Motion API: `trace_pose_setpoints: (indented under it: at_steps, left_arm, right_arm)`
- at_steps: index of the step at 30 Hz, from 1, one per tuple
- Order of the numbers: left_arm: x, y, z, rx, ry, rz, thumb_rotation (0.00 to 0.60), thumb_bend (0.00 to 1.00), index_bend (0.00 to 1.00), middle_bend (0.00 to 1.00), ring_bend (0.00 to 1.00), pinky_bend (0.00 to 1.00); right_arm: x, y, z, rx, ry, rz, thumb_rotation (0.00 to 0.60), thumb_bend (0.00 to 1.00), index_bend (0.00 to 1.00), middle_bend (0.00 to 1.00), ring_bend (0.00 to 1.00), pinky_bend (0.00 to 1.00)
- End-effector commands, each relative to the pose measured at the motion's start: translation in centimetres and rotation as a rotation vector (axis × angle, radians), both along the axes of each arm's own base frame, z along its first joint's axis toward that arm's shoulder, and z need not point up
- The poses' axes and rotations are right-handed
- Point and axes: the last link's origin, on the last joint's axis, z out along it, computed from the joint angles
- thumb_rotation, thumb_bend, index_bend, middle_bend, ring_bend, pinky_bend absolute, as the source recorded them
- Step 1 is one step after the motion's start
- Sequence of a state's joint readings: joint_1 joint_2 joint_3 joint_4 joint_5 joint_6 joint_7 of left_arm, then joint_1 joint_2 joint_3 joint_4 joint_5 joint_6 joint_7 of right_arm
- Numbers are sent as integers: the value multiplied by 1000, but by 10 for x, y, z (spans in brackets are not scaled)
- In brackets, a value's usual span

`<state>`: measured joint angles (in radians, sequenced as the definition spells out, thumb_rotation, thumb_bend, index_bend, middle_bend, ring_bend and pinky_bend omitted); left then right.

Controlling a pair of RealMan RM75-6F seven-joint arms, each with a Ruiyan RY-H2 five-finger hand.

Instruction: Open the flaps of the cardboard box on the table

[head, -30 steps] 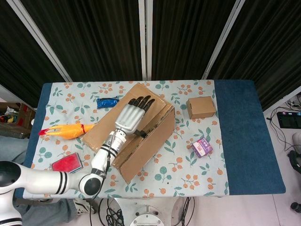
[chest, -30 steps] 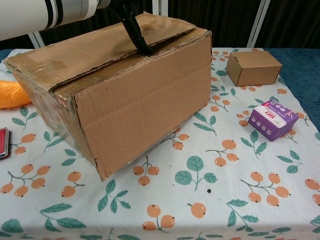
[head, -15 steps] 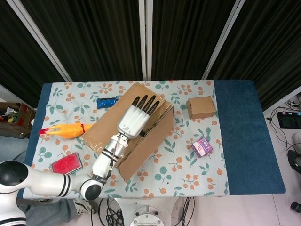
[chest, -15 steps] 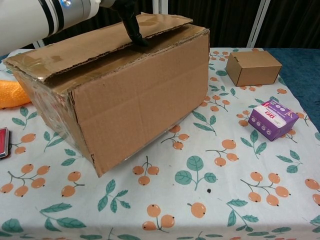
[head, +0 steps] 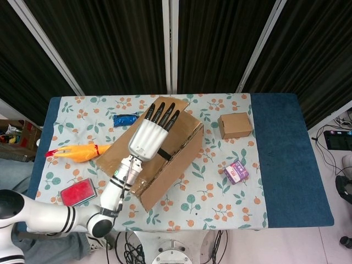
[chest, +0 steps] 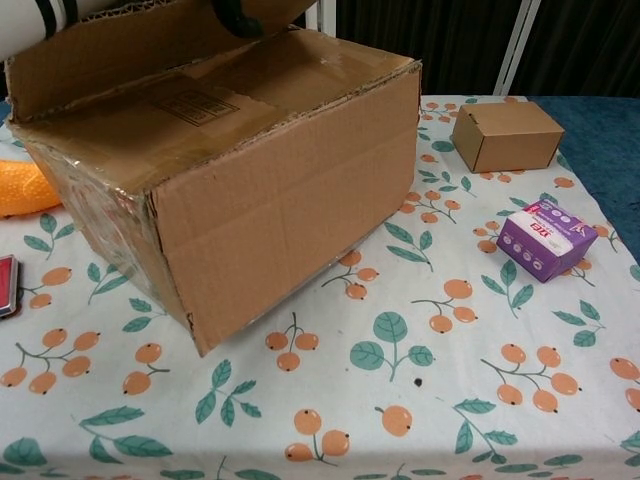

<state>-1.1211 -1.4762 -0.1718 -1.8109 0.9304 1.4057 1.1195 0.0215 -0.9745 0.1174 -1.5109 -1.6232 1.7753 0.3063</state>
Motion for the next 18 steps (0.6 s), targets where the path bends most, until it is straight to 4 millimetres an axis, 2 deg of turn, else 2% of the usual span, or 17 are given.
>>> trace_pose_setpoints:
  at_steps: [1, 6, 18]
  left_arm:
    - [-6, 6, 15, 74, 31, -9, 600, 180, 23, 9, 83, 180]
    - [-18, 18, 32, 142, 47, 25, 600, 180, 23, 9, 83, 180]
    - [-75, 51, 63, 232, 59, 175, 600, 179, 20, 9, 83, 180]
  right_arm:
    - [4, 2, -2, 45, -51, 15, 600, 369, 0, 0, 0, 0]
    - [9, 2, 1, 56, -60, 30, 600, 364, 0, 0, 0, 0]
    - [18, 1, -2, 59, -46, 43, 600, 365, 0, 0, 0, 0]
